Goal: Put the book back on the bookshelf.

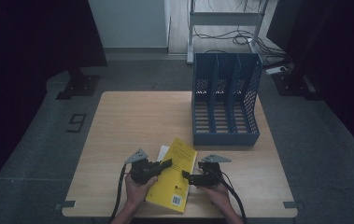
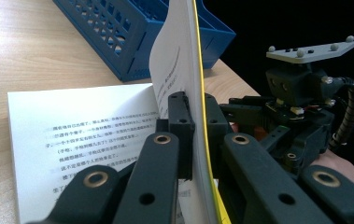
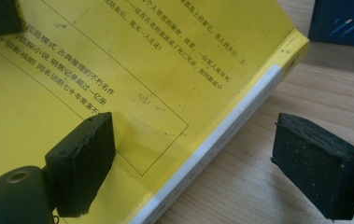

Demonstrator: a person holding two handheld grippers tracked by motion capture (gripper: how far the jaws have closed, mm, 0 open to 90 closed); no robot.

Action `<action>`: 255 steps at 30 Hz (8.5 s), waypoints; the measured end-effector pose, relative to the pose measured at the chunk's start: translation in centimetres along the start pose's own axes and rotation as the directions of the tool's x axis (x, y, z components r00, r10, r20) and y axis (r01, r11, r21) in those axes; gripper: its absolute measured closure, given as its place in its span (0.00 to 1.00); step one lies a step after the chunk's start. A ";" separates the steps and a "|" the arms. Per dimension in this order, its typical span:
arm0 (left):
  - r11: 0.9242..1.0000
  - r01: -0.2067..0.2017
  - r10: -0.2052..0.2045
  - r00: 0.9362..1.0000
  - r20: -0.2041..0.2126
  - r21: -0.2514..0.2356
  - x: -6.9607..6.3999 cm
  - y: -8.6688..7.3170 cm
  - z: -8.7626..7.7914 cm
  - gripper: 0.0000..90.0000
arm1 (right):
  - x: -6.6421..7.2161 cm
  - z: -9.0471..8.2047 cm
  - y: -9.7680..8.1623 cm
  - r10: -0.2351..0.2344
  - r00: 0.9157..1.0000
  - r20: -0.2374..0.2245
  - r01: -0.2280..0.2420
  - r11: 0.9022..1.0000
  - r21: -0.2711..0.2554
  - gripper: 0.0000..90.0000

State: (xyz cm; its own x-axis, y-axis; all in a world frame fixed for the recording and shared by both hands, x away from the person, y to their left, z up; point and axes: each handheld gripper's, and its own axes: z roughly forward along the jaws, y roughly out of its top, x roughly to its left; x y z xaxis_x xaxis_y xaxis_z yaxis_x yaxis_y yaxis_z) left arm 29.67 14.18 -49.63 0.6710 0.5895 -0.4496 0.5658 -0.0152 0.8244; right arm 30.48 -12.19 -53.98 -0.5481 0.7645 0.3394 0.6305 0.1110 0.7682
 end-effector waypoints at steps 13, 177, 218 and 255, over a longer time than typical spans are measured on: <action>1.000 -0.009 0.010 1.000 0.014 -0.024 -0.5 0.6 -1.0 0.96 | 0.0 -0.3 0.2 0.000 1.000 -0.025 -0.001 1.000 -0.019 0.14; 0.994 0.040 -0.057 0.983 0.175 0.098 2.0 1.3 -1.7 0.94 | 0.8 -3.8 2.0 -0.080 0.968 -0.240 0.018 0.968 -0.251 0.72; 0.998 -0.043 0.032 0.963 0.268 0.035 1.6 1.5 -2.0 0.89 | 1.5 -7.1 3.3 -0.250 0.941 -0.227 0.160 0.923 -0.350 0.79; 0.995 -0.098 0.087 0.964 0.250 0.034 0.5 1.4 -1.6 0.75 | 3.1 -7.9 3.7 -0.298 0.931 -0.209 0.199 0.898 -0.393 0.82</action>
State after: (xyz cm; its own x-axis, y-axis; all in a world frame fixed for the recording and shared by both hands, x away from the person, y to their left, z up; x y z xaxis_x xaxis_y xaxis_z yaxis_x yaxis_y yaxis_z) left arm 30.04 15.71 -48.11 0.8158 0.3656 -0.4481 0.5132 -0.1004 0.8524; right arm 26.80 -14.45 -45.81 -0.8134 0.5461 0.2005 0.2407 0.0022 0.9706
